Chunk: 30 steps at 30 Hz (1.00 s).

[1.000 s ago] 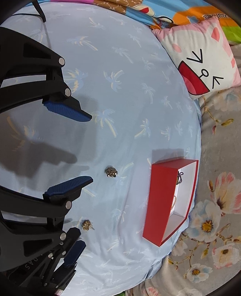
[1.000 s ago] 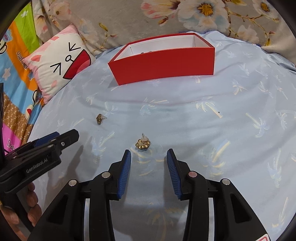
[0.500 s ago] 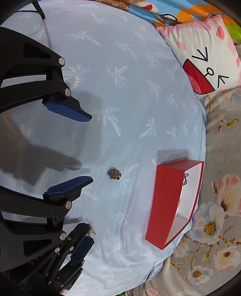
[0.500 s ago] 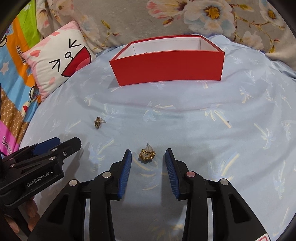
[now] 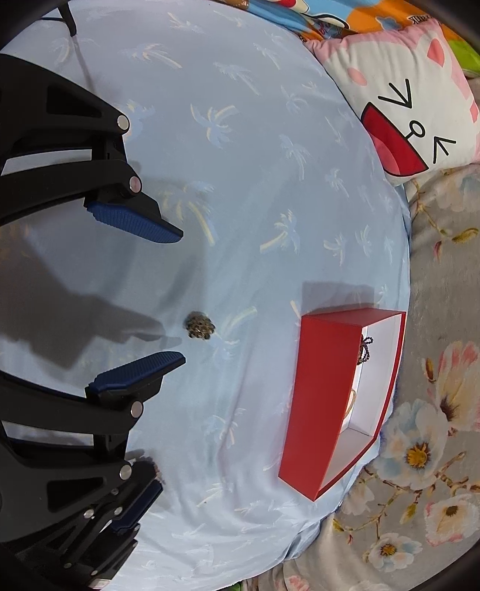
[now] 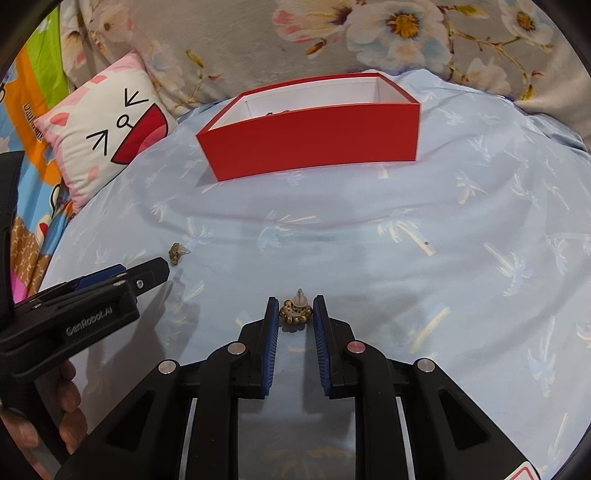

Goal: Organize jewelry
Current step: 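Grasp the gold earring with the right gripper while the left grasps the gold ring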

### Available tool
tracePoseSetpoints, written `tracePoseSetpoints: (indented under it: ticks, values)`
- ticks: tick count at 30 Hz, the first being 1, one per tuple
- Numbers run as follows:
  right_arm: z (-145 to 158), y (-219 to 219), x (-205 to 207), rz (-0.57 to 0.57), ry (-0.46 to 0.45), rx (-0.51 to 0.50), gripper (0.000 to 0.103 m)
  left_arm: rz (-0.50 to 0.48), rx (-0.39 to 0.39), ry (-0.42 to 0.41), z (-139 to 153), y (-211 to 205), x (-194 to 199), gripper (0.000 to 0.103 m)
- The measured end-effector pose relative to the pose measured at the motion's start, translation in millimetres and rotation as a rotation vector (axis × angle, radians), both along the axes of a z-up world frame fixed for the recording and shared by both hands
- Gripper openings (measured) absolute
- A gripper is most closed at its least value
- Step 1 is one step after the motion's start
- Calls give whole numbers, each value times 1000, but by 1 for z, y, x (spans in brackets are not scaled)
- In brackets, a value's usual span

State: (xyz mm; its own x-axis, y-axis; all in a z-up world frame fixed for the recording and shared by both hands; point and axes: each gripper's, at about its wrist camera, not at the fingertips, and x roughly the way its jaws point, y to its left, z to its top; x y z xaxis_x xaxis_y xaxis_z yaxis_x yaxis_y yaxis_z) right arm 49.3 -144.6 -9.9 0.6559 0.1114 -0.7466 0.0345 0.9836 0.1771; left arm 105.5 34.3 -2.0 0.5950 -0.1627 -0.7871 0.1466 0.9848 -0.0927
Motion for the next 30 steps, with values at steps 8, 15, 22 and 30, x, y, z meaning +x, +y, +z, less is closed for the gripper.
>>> tracePoseSetpoints:
  ticks: [8, 15, 22, 30]
  values:
    - [-3, -12, -1, -21, 3, 17, 18, 3, -18, 4, -7, -4, 10, 47]
    - [-3, -11, -1, -18, 1, 14, 18, -17, -7, -9, -8, -9, 13, 32]
    - [-3, -10, -1, -18, 1, 12, 18, -34, 13, -12, -8, -16, 13, 10]
    - [-1, -12, -1, -19, 0, 19, 18, -33, 9, -10, -5, -15, 11, 10]
